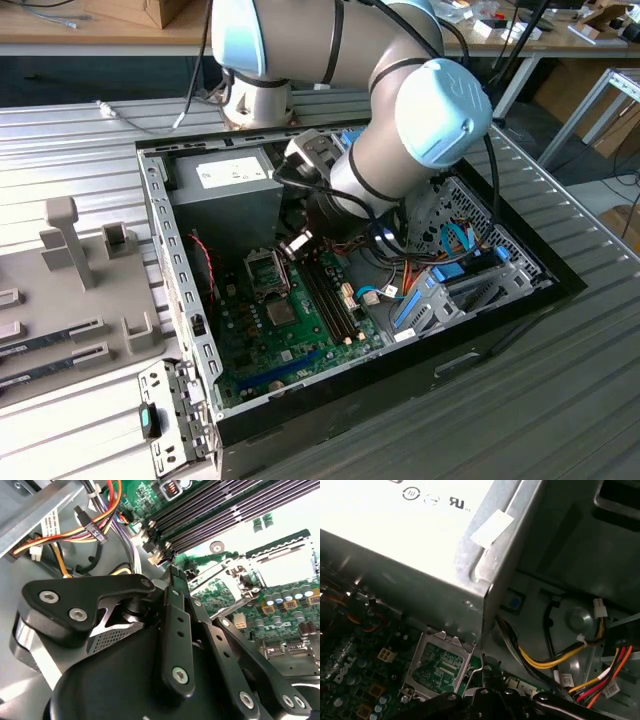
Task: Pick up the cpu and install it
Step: 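Close the cpu cover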
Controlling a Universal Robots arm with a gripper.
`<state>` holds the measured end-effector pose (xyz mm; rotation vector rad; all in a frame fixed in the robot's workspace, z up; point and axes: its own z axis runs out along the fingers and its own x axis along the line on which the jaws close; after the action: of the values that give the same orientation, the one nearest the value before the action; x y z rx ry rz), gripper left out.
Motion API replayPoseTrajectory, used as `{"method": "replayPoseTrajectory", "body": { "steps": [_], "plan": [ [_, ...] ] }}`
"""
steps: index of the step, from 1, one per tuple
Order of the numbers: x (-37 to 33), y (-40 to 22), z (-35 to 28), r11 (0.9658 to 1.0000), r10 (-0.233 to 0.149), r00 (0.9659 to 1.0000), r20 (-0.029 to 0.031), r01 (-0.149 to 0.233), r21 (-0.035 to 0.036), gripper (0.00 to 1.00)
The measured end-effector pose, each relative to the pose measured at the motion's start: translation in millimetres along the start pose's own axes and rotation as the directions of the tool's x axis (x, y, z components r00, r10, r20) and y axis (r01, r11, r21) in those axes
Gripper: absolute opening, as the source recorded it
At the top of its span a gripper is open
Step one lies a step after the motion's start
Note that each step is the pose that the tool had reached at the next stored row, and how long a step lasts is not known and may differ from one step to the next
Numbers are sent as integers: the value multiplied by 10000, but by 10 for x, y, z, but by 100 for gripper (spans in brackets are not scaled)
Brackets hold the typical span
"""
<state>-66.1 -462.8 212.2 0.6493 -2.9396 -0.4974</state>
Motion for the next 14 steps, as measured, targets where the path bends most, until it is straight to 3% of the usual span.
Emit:
{"method": "replayPoseTrajectory", "body": {
  "steps": [1, 3, 8, 14],
  "plan": [
    [-12, 26, 8, 10000, 6, 10000, -17, -6, 42, 11],
    [-28, 76, 25, 10000, 9, 10000, -20, -9, 59, 11],
    [8, 90, 46, 10000, -16, 10000, 45, 17, -78, 11],
    [1, 82, 99, 9999, -57, 10000, 51, 58, -120, 11]
  ]
}}
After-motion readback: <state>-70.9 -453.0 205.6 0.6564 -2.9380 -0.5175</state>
